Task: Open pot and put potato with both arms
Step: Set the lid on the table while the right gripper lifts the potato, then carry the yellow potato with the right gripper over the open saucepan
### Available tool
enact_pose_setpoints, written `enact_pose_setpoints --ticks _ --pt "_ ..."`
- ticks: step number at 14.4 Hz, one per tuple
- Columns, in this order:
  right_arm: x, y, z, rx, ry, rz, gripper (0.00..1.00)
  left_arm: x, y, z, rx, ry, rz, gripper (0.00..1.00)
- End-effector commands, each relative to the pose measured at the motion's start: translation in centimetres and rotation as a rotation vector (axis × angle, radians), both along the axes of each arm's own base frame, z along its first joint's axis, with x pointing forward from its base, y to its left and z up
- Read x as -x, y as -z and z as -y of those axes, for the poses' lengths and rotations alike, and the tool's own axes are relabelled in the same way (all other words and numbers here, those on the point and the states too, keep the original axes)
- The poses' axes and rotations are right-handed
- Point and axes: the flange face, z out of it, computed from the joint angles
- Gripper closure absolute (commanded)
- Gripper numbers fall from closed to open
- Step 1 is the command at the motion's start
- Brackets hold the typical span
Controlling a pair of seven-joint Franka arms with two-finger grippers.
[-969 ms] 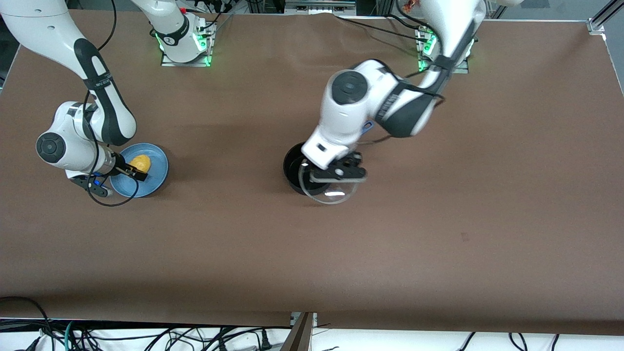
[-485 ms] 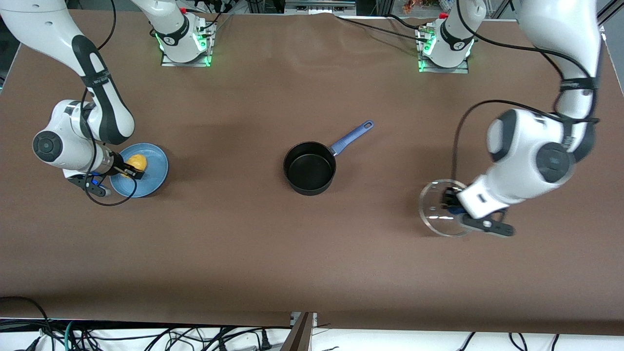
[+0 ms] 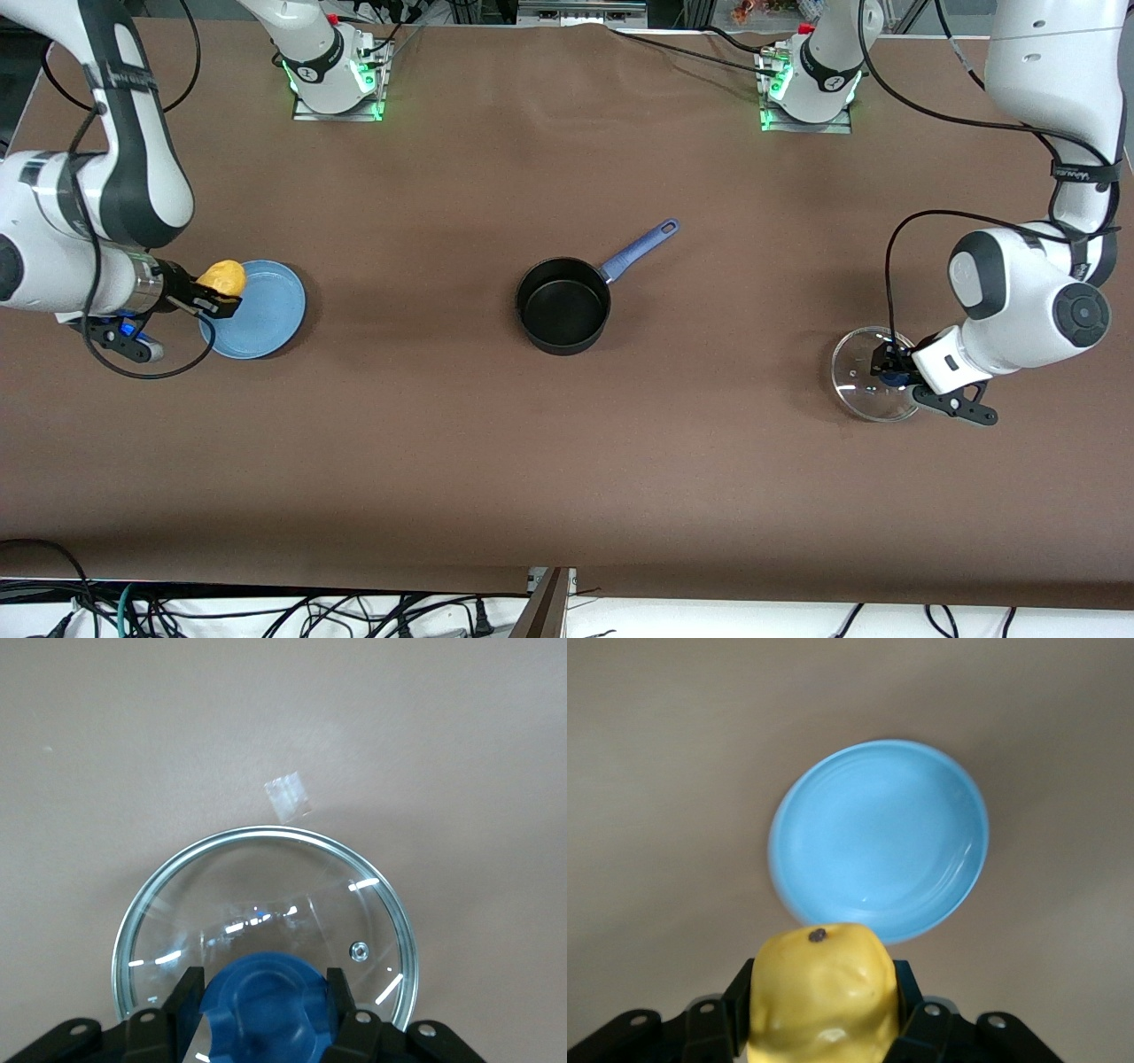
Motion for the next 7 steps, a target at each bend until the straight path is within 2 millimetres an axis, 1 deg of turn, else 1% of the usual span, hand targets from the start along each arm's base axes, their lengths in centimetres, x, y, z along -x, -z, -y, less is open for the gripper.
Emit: enact_pose_setpoints --ticks 1,2,3,4,5,6,7 --pt "-1.3 -2.4 -6.0 -0.036 0.09 -0.005 0.62 0.0 2.5 -0.2 0.013 0.003 0.01 0.58" --pt "-1.4 -2.8 -9.0 -0.065 0.133 -0.004 0.61 0.0 3.0 -1.0 0.011 -0.009 0.013 0.58" --pt "-1.5 -2.9 -11.9 -0.087 0.183 -0.013 0.6 -0.1 2.8 -1.1 0.011 -0.012 0.017 0.55" --pt "-1.5 -2.8 -14.5 -0.098 0.24 -0.025 0.6 -0.2 2.5 -1.2 0.012 -0.017 0.016 0.48" --pt "-1.3 -2.4 -17.5 -0.102 0.263 -0.038 0.6 -0.2 2.1 -1.3 0.015 -0.02 0.013 0.42" --pt "-1.2 -2.3 -20.3 -0.107 0.288 -0.044 0.6 -0.3 1.2 -1.2 0.02 -0.017 0.012 0.19" --pt "-1.0 -2.2 -24.0 -0.108 0.306 -0.039 0.6 -0.4 -0.2 -1.1 0.026 -0.02 0.016 0.0"
